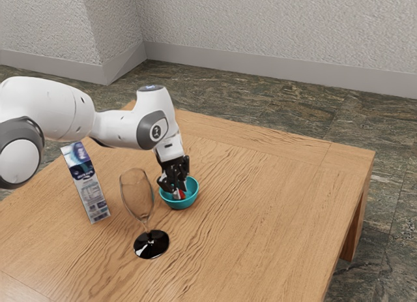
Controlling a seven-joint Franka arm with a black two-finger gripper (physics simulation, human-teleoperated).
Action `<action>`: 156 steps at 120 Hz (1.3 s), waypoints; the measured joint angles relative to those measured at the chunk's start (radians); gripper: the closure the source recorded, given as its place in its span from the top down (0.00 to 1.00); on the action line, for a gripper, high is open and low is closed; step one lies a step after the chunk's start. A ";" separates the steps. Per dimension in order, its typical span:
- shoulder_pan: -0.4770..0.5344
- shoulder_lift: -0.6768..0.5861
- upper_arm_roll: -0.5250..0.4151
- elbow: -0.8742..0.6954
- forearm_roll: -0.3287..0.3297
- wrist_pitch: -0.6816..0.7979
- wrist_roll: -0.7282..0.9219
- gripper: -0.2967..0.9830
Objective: Take strawberry from the bowl
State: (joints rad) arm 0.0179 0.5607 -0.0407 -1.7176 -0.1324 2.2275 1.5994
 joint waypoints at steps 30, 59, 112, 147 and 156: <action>0.001 -0.011 0.002 -0.001 -0.011 -0.004 -0.003 0.32; -0.087 -0.173 -0.001 -0.042 -0.011 -0.019 -0.022 0.26; -0.278 -0.092 0.009 0.020 -0.021 -0.037 -0.085 0.52; -0.271 -0.403 0.100 0.206 -0.047 -0.362 -0.390 0.70; -0.173 -0.425 0.110 0.414 -0.053 -0.542 -0.547 0.72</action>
State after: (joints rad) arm -0.1550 0.1359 0.0690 -1.3039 -0.1850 1.6855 1.0526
